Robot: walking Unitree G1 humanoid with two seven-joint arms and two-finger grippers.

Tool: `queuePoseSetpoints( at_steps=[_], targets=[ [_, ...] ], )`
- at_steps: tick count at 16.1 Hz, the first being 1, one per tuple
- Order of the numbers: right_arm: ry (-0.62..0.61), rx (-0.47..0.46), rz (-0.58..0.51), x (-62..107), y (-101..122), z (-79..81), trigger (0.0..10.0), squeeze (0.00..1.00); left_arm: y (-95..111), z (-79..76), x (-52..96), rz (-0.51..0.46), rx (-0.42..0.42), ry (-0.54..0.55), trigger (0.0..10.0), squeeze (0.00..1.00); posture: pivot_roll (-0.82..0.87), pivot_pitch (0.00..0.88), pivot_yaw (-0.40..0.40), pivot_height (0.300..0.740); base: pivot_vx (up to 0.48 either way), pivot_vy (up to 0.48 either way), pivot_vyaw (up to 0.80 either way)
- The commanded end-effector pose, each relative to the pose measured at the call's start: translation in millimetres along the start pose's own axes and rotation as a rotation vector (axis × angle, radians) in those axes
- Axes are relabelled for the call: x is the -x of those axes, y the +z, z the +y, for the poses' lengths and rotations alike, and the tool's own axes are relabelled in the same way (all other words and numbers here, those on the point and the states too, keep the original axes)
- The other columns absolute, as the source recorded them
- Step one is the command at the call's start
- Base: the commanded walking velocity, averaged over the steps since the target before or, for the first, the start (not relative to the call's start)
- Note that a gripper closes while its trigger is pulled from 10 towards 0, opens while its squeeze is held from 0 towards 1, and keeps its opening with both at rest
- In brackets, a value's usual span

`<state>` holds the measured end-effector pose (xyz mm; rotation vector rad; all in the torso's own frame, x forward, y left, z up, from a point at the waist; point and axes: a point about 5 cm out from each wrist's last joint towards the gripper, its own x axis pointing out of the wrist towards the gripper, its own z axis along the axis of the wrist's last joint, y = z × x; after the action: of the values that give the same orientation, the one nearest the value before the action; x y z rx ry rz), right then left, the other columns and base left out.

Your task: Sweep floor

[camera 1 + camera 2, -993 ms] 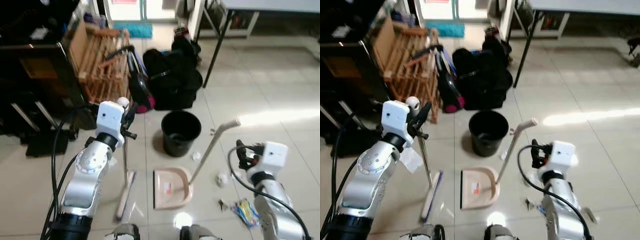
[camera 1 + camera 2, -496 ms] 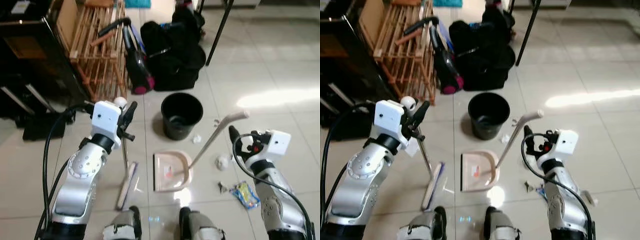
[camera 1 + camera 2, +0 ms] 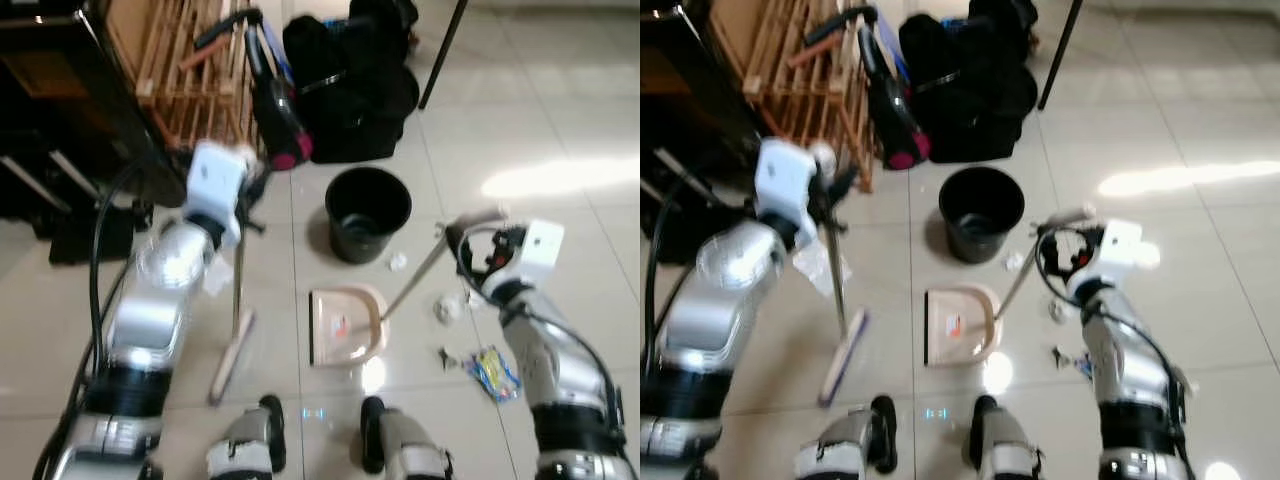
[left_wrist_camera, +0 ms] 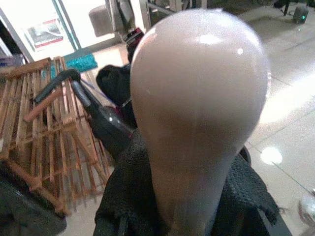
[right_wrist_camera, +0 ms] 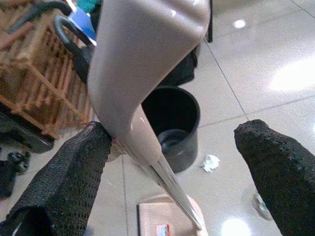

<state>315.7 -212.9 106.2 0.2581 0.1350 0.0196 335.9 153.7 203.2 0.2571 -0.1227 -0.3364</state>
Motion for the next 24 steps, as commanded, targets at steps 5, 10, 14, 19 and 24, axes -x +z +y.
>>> queuePoseSetpoints(
  at_steps=[5, 10, 14, 19, 24],
  targets=[
    [-0.047, 0.032, 0.054, -10.1, 7.9, -4.6, 10.0, 1.00, -2.3, 10.0, -15.4, 0.041, 0.030, -0.003, 10.0, 0.00, -0.04, 0.241, -0.002, 0.740, 0.000, 0.000, 0.00],
    [-0.058, 0.029, 0.072, -16.2, 9.0, -3.9, 10.0, 1.00, 6.1, 4.3, -26.5, 0.009, 0.038, -0.053, 10.0, 0.00, -0.03, 0.230, -0.021, 0.740, 0.000, 0.000, 0.00],
    [-0.099, -0.069, 0.078, -20.5, 8.6, -0.5, 10.0, 1.00, 2.7, -2.9, -25.7, 0.017, 0.040, -0.113, 10.0, 0.00, -0.03, 0.228, -0.019, 0.740, 0.000, 0.000, 0.00],
    [-0.139, -0.114, 0.036, -22.3, 16.4, -7.7, 10.0, 0.86, 4.9, -3.3, -28.7, 0.003, 0.042, -0.119, 10.0, 0.00, -0.03, 0.226, -0.027, 0.740, 0.000, 0.000, 0.00],
    [-0.133, -0.121, 0.029, -28.6, 17.5, -3.1, 10.0, 0.00, 3.7, -5.5, -27.7, 0.006, 0.044, -0.140, 10.0, 0.00, -0.03, 0.232, -0.025, 0.740, 0.000, 0.000, 0.00]
  ],
)
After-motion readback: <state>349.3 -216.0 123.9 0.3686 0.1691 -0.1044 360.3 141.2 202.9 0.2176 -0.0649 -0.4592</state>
